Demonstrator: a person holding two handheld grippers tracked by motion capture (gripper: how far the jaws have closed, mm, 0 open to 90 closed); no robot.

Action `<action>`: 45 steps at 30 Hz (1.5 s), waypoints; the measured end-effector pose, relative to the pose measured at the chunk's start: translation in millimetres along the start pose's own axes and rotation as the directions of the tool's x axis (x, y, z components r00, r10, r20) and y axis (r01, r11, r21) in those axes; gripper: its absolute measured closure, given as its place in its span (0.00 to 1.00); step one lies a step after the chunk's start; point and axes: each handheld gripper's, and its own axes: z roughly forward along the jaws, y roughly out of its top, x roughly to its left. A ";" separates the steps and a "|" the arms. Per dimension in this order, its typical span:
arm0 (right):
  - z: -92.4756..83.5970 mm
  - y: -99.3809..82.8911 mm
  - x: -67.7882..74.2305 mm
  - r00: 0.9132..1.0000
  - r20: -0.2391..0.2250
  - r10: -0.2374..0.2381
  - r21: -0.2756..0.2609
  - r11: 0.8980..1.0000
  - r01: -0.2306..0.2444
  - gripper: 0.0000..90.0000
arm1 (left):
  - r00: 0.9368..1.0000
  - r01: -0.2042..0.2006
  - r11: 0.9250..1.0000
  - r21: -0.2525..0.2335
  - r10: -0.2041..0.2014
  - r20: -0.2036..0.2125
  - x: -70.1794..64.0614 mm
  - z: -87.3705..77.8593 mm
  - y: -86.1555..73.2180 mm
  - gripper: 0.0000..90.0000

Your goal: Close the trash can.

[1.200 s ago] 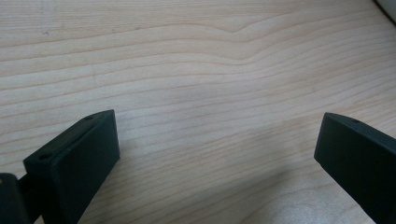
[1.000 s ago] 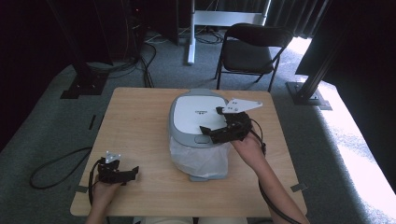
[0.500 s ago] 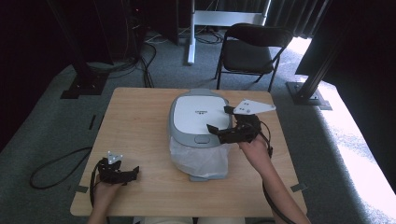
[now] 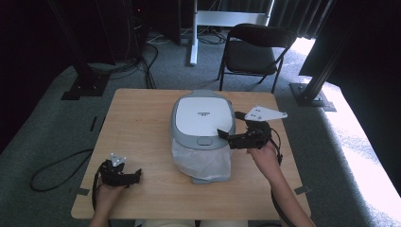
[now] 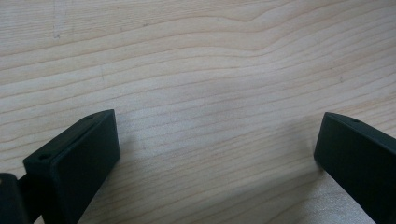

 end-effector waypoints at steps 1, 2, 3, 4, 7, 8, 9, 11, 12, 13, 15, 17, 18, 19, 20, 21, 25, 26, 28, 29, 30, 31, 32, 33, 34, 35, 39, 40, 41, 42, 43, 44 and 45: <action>-1.2 -1.4 -0.7 1.000 0.002 0.005 0.002 1.000 -0.005 0.11 | 1.000 -0.002 1.000 0.002 0.002 0.000 0.1 -0.1 0.0 0.00; -2.2 -2.8 -1.6 1.000 0.005 0.005 0.001 1.000 -0.005 0.11 | 1.000 0.000 1.000 0.000 0.000 0.000 0.0 0.0 0.0 0.00; -3.6 -4.1 -2.1 1.000 0.008 0.007 0.002 1.000 -0.007 0.11 | 1.000 -0.002 1.000 0.001 0.002 0.000 0.1 -0.1 0.0 0.00; -5.1 -5.6 -2.9 1.000 0.011 0.007 -0.001 1.000 -0.007 0.11 | 1.000 -0.002 1.000 0.001 0.002 0.000 0.1 -0.1 0.0 0.00; -10.6 -9.6 -5.9 1.000 0.017 0.016 -0.007 1.000 -0.016 0.11 | 1.000 -0.002 1.000 0.001 0.002 0.000 0.1 -0.1 0.0 0.00; -12.8 -11.2 -7.3 1.000 0.020 0.020 -0.009 1.000 -0.020 0.11 | 1.000 0.000 1.000 0.000 0.000 0.000 0.0 0.0 0.0 0.00; -14.1 -12.3 -8.2 0.999 0.022 0.024 -0.011 1.000 -0.024 0.11 | 1.000 -0.002 1.000 0.002 0.002 0.000 0.1 -0.1 0.0 0.00; -17.8 -15.3 -10.7 0.999 0.028 0.031 -0.013 0.999 -0.031 0.11 | 1.000 -0.002 1.000 0.001 0.002 0.000 0.1 -0.1 0.0 0.00; -19.7 -16.8 -11.6 0.999 0.030 0.037 -0.011 0.999 -0.037 0.11 | 1.000 -0.002 1.000 0.001 0.002 0.000 0.1 -0.1 0.0 0.00; -21.7 -18.3 -12.6 0.999 0.033 0.038 -0.014 0.999 -0.037 0.11 | 1.000 0.000 1.000 0.000 0.000 0.000 0.0 0.0 0.0 0.00; -25.6 -21.8 -14.7 0.998 0.039 0.044 -0.017 0.999 -0.043 0.11 | 1.000 0.000 1.000 0.000 0.000 0.000 0.0 0.0 0.0 0.00; -28.9 -25.7 -16.8 0.998 0.052 0.046 -0.013 0.999 -0.045 0.11 | 1.000 0.000 1.000 0.000 0.000 0.000 0.0 0.0 0.0 0.00; -30.5 -28.0 -18.4 0.997 0.057 0.049 -0.013 0.999 -0.048 0.11 | 1.000 0.000 1.000 0.000 0.000 0.000 0.0 0.0 0.0 0.00; -32.5 -30.9 -20.5 0.997 0.059 0.059 -0.015 0.998 -0.058 0.11 | 1.000 0.000 1.000 0.000 0.000 0.000 0.0 0.0 0.0 0.00; -33.6 -32.7 -21.6 0.996 0.060 0.066 -0.016 0.998 -0.065 0.11 | 1.000 -0.002 1.000 0.001 0.002 0.000 0.1 -0.1 0.0 0.00; -34.8 -35.2 -23.1 0.996 0.064 0.070 -0.017 0.997 -0.069 0.11 | 1.000 -0.002 1.000 0.001 0.002 0.000 0.1 -0.1 0.0 0.00; -38.8 -46.2 -29.2 0.993 0.075 0.092 -0.013 0.996 -0.091 0.11 | 1.000 -0.002 1.000 0.001 0.002 0.000 0.1 -0.1 0.0 0.00; -39.2 -48.4 -30.2 0.992 0.076 0.098 -0.013 0.995 -0.097 0.11 | 1.000 0.000 1.000 0.000 0.000 0.000 0.0 0.0 0.0 0.00; -40.4 -54.7 -33.6 0.990 0.080 0.113 -0.013 0.994 -0.112 0.11 | 1.000 0.000 1.000 0.000 0.000 0.000 0.0 0.0 0.0 0.00; -40.8 -57.5 -35.0 0.990 0.081 0.118 -0.012 0.993 -0.117 0.11 | 1.000 -0.002 1.000 0.001 0.002 0.000 0.1 -0.1 0.0 0.00; -41.1 -59.6 -35.9 0.989 0.084 0.122 -0.011 0.993 -0.121 0.11 | 1.000 0.000 1.000 0.000 0.000 0.000 0.0 0.0 0.0 0.00; -41.4 -63.1 -37.8 0.988 0.089 0.128 -0.011 0.992 -0.128 0.11 | 1.000 -0.002 1.000 0.001 0.002 0.000 0.1 -0.1 0.0 0.00; -41.6 -65.9 -39.2 0.987 0.091 0.134 -0.010 0.991 -0.134 0.11 | 1.000 0.000 1.000 0.000 0.000 0.000 0.0 0.0 0.0 0.00; -41.7 -67.9 -40.1 0.986 0.094 0.140 -0.009 0.990 -0.139 0.11 | 1.000 -0.002 1.000 0.002 0.002 0.000 0.1 -0.1 0.0 0.00; -41.9 -71.6 -41.6 0.984 0.098 0.147 -0.008 0.989 -0.147 0.11 | 1.000 0.000 1.000 0.000 0.000 0.000 0.0 0.0 0.0 0.00; -41.9 -74.6 -43.1 0.983 0.102 0.151 -0.007 0.989 -0.151 0.11 | 1.000 0.000 1.000 0.000 0.000 0.000 0.0 0.0 0.0 0.00; -41.1 -87.1 -47.9 0.979 0.115 0.169 0.005 0.985 -0.171 0.11 | 1.000 -0.002 1.000 0.002 0.002 0.000 0.1 -0.2 0.0 0.00; -41.0 -90.4 -49.1 0.978 0.118 0.172 0.007 0.985 -0.174 0.11 | 1.000 0.000 1.000 0.001 0.000 0.000 0.0 -0.1 0.0 0.00; -40.8 -93.9 -50.2 0.977 0.116 0.178 0.005 0.984 -0.180 0.11 | 1.000 -0.002 1.000 0.002 0.002 0.000 0.1 -0.2 0.1 0.00; -40.9 -97.3 -51.3 0.977 0.115 0.182 0.006 0.983 -0.184 0.11 | 1.000 -0.002 1.000 0.003 0.002 0.000 0.1 -0.2 0.1 0.00; -40.8 -100.8 -52.1 0.976 0.118 0.185 0.009 0.982 -0.187 0.11 | 1.000 -0.001 1.000 0.002 0.001 0.000 0.1 -0.2 0.1 0.00; -40.7 -104.3 -52.9 0.974 0.121 0.189 0.013 0.981 -0.192 0.11 | 1.000 0.002 1.000 0.000 -0.002 0.000 -0.1 -0.1 0.1 0.00; -40.5 -107.8 -53.9 0.974 0.123 0.192 0.013 0.981 -0.195 0.11 | 1.000 -0.001 1.000 0.002 0.001 0.000 0.1 -0.2 0.1 0.00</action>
